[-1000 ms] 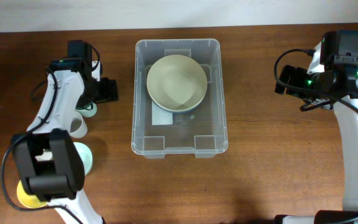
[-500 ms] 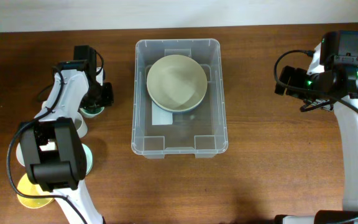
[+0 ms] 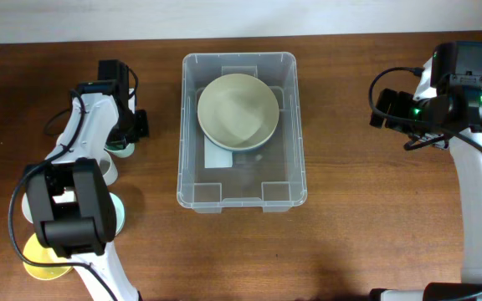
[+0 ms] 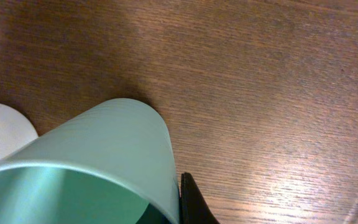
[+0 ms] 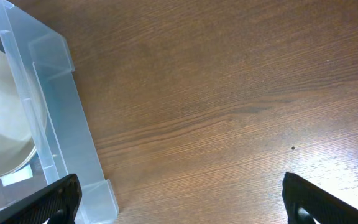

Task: Pack container
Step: 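Lift the mint-green cup with the left gripper and place it in the bin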

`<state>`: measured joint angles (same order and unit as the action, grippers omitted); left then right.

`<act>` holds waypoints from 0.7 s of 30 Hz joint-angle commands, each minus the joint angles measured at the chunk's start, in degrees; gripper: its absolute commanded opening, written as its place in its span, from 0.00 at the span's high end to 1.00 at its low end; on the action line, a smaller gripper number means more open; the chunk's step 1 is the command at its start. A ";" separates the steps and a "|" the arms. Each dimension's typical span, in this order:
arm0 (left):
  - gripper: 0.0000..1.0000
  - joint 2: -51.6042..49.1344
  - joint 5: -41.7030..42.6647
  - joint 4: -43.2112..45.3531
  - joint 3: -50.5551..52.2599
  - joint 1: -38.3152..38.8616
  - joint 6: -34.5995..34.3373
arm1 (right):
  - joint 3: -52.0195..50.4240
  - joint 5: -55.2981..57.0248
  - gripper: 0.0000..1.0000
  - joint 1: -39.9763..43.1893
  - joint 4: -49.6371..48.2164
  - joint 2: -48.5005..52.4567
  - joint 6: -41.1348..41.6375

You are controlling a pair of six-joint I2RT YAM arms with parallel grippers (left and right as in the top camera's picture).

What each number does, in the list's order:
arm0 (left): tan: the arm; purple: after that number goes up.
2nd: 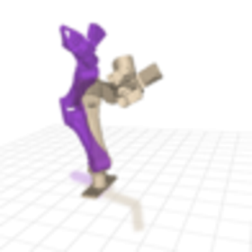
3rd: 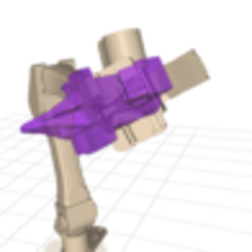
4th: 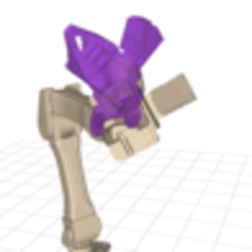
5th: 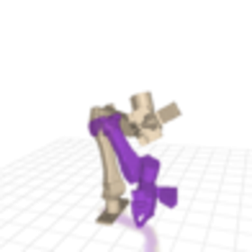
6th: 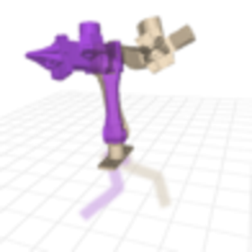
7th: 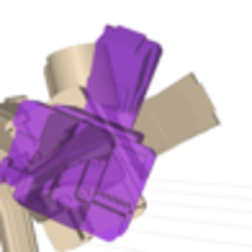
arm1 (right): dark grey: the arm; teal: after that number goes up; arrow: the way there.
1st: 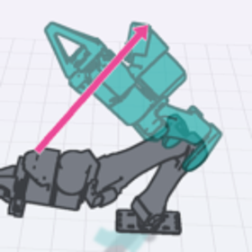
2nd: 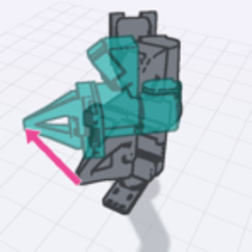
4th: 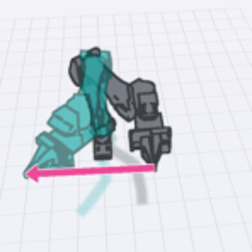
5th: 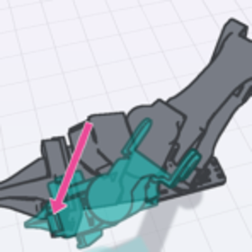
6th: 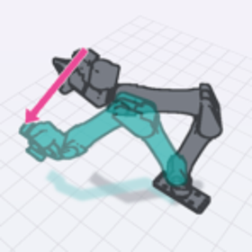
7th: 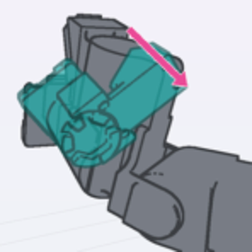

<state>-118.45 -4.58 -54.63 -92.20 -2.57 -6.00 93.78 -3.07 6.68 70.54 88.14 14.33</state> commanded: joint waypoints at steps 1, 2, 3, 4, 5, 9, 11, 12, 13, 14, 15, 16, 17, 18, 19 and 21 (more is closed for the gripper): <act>1.00 -0.28 0.02 0.13 -0.87 -0.33 0.02 | -0.24 0.35 0.01 0.11 0.22 0.37 -0.57; 1.00 -0.24 0.02 -0.04 -1.44 -0.33 0.02 | -0.24 1.27 0.00 0.11 0.22 0.35 -0.57; 1.00 -0.09 0.07 -0.44 -2.12 -0.31 0.02 | -0.24 2.29 0.00 0.11 0.24 0.35 -0.55; 1.00 0.00 0.07 -0.87 -2.82 -0.20 0.00 | -0.24 3.34 0.00 0.13 0.24 0.35 -0.50; 1.00 0.46 0.26 -1.73 -3.96 -0.09 0.00 | -0.24 4.09 0.00 0.17 0.22 0.28 -0.33; 0.99 3.26 0.26 -4.92 -8.72 1.16 0.00 | -0.24 5.38 0.00 1.38 0.22 0.31 1.16; 1.00 5.99 0.26 -6.49 -11.65 2.60 0.00 | -0.24 5.20 0.00 2.45 0.24 0.31 1.18; 1.00 8.52 0.24 -7.65 -14.01 4.04 0.00 | -0.24 5.20 0.00 3.02 0.55 0.31 1.18; 1.00 10.16 0.26 -8.35 -15.30 5.11 0.00 | -0.24 5.05 0.00 3.19 0.68 0.31 1.18; 1.00 12.20 0.31 -9.18 -16.74 6.75 -0.02 | -0.24 5.05 0.00 3.19 0.85 0.31 1.18; 1.00 13.75 0.50 -9.68 -17.57 8.37 -0.02 | -0.24 5.05 0.00 3.19 0.87 0.31 1.18; 1.00 15.12 0.72 -9.97 -17.97 10.14 -0.04 | -0.24 5.05 0.00 3.19 0.85 0.31 1.18; 1.00 16.94 0.66 -10.36 -18.05 13.25 -0.04 | -0.24 5.05 0.00 3.19 0.85 0.31 1.18; 1.00 17.81 0.68 -10.64 -18.05 15.63 -0.07 | -0.24 5.11 0.00 3.39 0.83 0.31 1.60; 1.00 18.45 0.70 -11.45 -18.05 19.80 -0.79 | -0.24 5.25 0.00 3.98 0.87 0.31 3.61; 1.00 18.27 0.76 -12.57 -18.01 24.37 -3.78 | -0.24 5.18 0.01 5.81 0.92 0.31 5.99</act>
<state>-99.96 -4.51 -65.65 -110.32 15.62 -6.48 93.73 1.06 10.02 71.40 88.18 16.40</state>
